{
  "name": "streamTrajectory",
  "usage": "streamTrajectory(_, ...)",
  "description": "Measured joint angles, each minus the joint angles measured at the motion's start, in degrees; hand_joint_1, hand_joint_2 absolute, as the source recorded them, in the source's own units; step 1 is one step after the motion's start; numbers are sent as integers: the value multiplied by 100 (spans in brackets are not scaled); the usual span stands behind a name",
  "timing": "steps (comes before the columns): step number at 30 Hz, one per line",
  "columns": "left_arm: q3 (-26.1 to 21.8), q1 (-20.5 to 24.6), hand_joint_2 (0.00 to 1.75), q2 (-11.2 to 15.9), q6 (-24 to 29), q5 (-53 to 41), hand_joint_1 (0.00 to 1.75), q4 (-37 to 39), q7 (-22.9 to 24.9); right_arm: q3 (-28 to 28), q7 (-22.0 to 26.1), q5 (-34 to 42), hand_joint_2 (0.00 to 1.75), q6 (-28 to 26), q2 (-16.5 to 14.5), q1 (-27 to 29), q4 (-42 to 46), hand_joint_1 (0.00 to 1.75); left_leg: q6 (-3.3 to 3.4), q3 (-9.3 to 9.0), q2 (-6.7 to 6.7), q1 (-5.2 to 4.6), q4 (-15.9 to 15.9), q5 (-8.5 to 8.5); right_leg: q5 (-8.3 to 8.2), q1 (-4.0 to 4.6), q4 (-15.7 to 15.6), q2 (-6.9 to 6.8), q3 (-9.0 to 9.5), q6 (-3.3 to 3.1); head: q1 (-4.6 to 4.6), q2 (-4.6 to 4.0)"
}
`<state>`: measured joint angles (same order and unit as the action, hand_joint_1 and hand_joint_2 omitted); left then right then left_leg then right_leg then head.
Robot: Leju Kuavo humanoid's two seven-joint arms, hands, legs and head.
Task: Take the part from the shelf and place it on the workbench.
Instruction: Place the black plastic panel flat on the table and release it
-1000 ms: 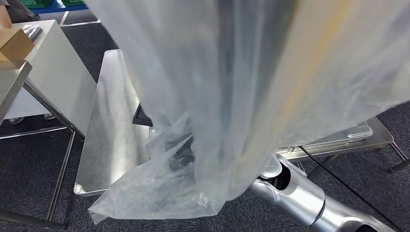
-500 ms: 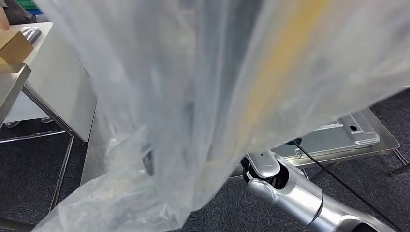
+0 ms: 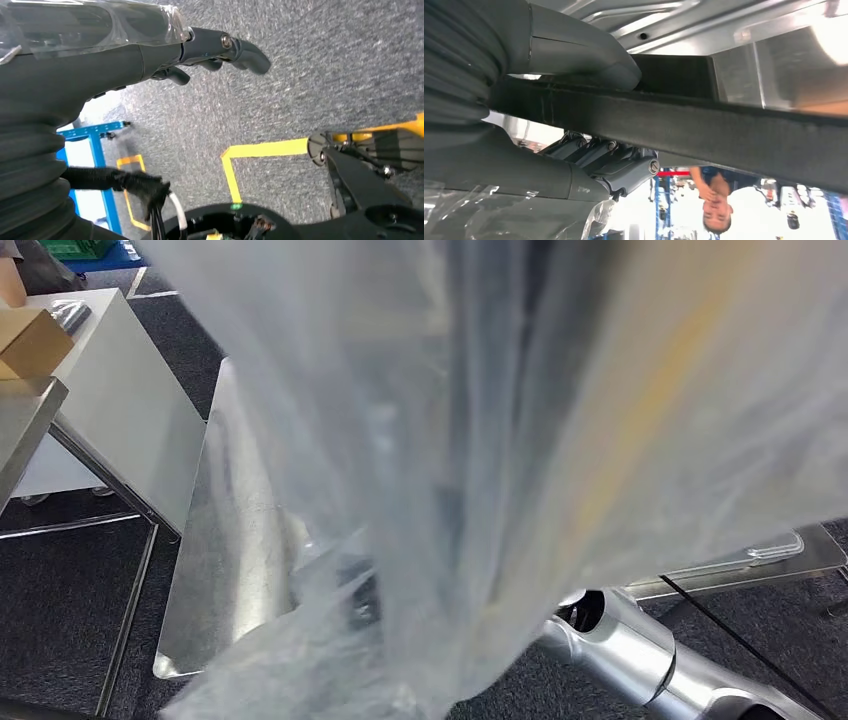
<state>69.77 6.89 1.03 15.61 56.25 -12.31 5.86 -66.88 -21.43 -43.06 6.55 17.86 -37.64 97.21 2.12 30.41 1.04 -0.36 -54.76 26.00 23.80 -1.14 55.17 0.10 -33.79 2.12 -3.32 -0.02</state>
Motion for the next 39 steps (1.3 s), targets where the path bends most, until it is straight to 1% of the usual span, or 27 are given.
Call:
streamTrajectory(1, 0, 0, 175, 2, -1, -1, 0, 0, 0, 3, -2, -1, 175, 1, 2, -2, 1, 175, -38, 44, -8, 14, -105, 62, 5, -9, -10, -1, 15, -32, -6, 0)
streamTrajectory(2, 0, 3, 175, 3, -1, -1, 0, 0, 0, 6, -3, -1, 175, 1, 3, -4, 1, 175, -77, 159, -16, 30, -347, 182, 11, -24, -21, -3, 32, -59, -13, 0)
streamTrajectory(4, -1, 9, 175, 1, -1, 0, 0, 0, 5, 5, -1, -1, 175, 1, 2, -5, 0, 175, -142, 589, -30, 61, -1158, 513, 38, -28, -20, -5, 57, -94, -28, 0)
streamTrajectory(5, -1, 10, 175, 1, 0, 1, 0, 0, 9, 4, 1, -1, 175, 1, 2, -2, -1, 175, -164, 822, -33, 74, -1552, 629, 53, -27, -20, -5, 69, -101, -30, 0)
streamTrajectory(6, -1, 10, 175, 1, 0, 1, 0, 0, 13, 2, 2, 0, 175, 2, 2, 1, -1, 175, -175, 976, -36, 82, -1763, 638, 71, -26, -19, -4, 88, -101, -30, 0)
streamTrajectory(7, -1, 8, 175, 1, 0, 2, 0, 0, 17, 1, 3, 0, 175, 2, 2, 4, -1, 175, -177, 1017, -38, 87, -1744, 533, 92, -27, -19, -2, 117, -95, -31, 0)
streamTrajectory(8, 0, 7, 175, 1, -1, 1, 0, 0, 20, 1, 4, 0, 175, 3, 2, 5, -1, 175, -168, 931, -40, 90, -1467, 316, 118, -27, -20, 0, 158, -85, -31, 0)
streamTrajectory(9, 0, 6, 175, 2, -2, 1, 0, 0, 22, 1, 4, -1, 175, 3, 2, 4, -1, 175, -146, 758, -45, 88, -1028, 49, 146, -27, -22, 3, 205, -69, -31, 0)
streamTrajectory(11, 0, 9, 175, 4, -3, 1, 0, 0, 24, 3, 4, -2, 175, 2, 2, -1, -1, 175, -78, 435, -57, 54, -257, -280, 194, -16, -29, 6, 270, -22, -32, 0)
streamTrajectory(12, 0, 11, 175, 5, -5, 0, 0, 0, 24, 4, 4, -1, 175, 2, 2, -1, -1, 175, -45, 366, -61, 31, -82, -322, 210, -12, -32, 7, 281, 7, -33, 0)
streamTrajectory(15, 0, 7, 175, 3, -13, -4, 0, 0, 25, 4, 13, 1, 175, 2, -2, -5, -2, 175, 50, 316, -58, 7, -10, -294, 249, -18, -52, 6, 309, 105, -34, 0)
streamTrajectory(17, 0, 6, 175, 2, -14, -6, 0, 1, 19, 5, 19, 0, 175, 1, -3, -17, -3, 175, 118, 240, -56, 35, 42, -303, 406, -14, 193, 3, 225, 141, -27, 0)
streamTrajectory(18, 0, 8, 175, 2, -13, -7, 0, 1, 16, 5, 20, -1, 175, 1, -2, -21, -4, 175, 148, 210, -57, 45, 60, -303, 560, -15, 505, 3, 78, 145, -20, 0)
streamTrajectory(20, 0, 12, 175, 4, -11, -8, 0, 1, 13, 1, 22, -1, 175, 1, -2, -17, -7, 175, 193, 186, -57, 29, 60, -279, 882, -8, 1335, 3, -373, 150, -10, 0)
streamTrajectory(21, 0, 9, 175, 4, -13, -8, 0, 0, 13, -3, 22, 0, 175, 1, -2, -9, -8, 175, 204, 174, -53, 20, 59, -264, 934, -8, 1616, 2, -556, 153, -7, 0)
streamTrajectory(22, 0, 5, 175, 3, -15, -7, 0, 0, 13, -5, 22, 1, 175, 1, -2, -2, -9, 175, 208, 156, -45, 14, 57, -246, 869, -8, 1683, 2, -640, 153, -7, 0)
streamTrajectory(23, 0, 1, 175, 2, -19, -7, 0, 0, 13, -6, 22, 1, 175, 1, -2, 2, -10, 175, 202, 131, -34, 14, 53, -226, 690, -8, 1502, 2, -598, 148, -6, 0)
streamTrajectory(25, 0, -1, 175, 0, -32, -6, 0, 0, 13, -5, 22, 1, 175, 1, -2, 0, -11, 175, 164, 75, -12, 17, 35, -168, 224, -9, 674, 2, -255, 133, -4, 0)
streamTrajectory(26, 0, 4, 175, 1, -41, -6, 0, 0, 14, -5, 22, 1, 175, 1, -3, -3, -13, 175, 135, 63, -5, 7, 17, -136, 75, -4, 316, 5, -101, 118, -3, 0)
streamTrajectory(27, 0, 10, 175, 1, -51, -5, 0, 0, 19, -6, 23, 1, 175, 1, -7, -5, -13, 175, 107, 61, -2, -1, 5, -112, 5, 3, 94, 8, -6, 99, -3, 0)
streamTrajectory(30, 0, 11, 175, 6, -75, -3, 0, 0, 34, -6, 22, 1, 175, -1, -15, -7, -14, 175, 34, 67, -4, -9, 9, -75, 20, 22, 19, 15, 12, 18, -13, 0)
streamTrajectory(32, 0, 7, 175, 10, -78, -1, 0, 0, 35, -2, 21, 1, 175, -2, -19, -12, -14, 175, -30, 137, -14, 7, -169, 43, 28, -2, 3, 11, 38, -44, -25, 0)
streamTrajectory(34, 0, 12, 175, 12, -77, 1, 0, 0, 35, -1, 24, 2, 175, -4, -24, -14, -14, 175, -104, 454, -25, 39, -819, 349, 45, -20, -4, 6, 62, -88, -41, 0)
streamTrajectory(36, 0, 13, 175, 13, -76, 1, 0, 0, 34, -3, 25, 3, 175, -4, -26, -13, -14, 175, -151, 904, -32, 65, -1633, 631, 61, -20, -2, 5, 69, -104, -49, 0)
streamTrajectory(37, 0, 11, 175, 13, -76, -2, 0, 0, 34, -4, 25, 3, 175, -4, -27, -12, -14, 175, -158, 1029, -35, 70, -1803, 629, 71, -20, -1, 7, 79, -104, -50, 0)
streamTrajectory(38, 0, 10, 175, 13, -74, -8, 0, 0, 30, -5, 26, 3, 175, -4, -27, -11, -14, 175, -156, 1043, -38, 73, -1749, 518, 83, -21, -1, 10, 97, -99, -51, 0)
streamTrajectory(39, 0, 10, 175, 14, -70, -28, 0, 0, 14, -6, 26, 3, 175, -4, -28, -11, -14, 175, -143, 929, -39, 73, -1443, 307, 100, -21, -1, 14, 125, -90, -51, 0)
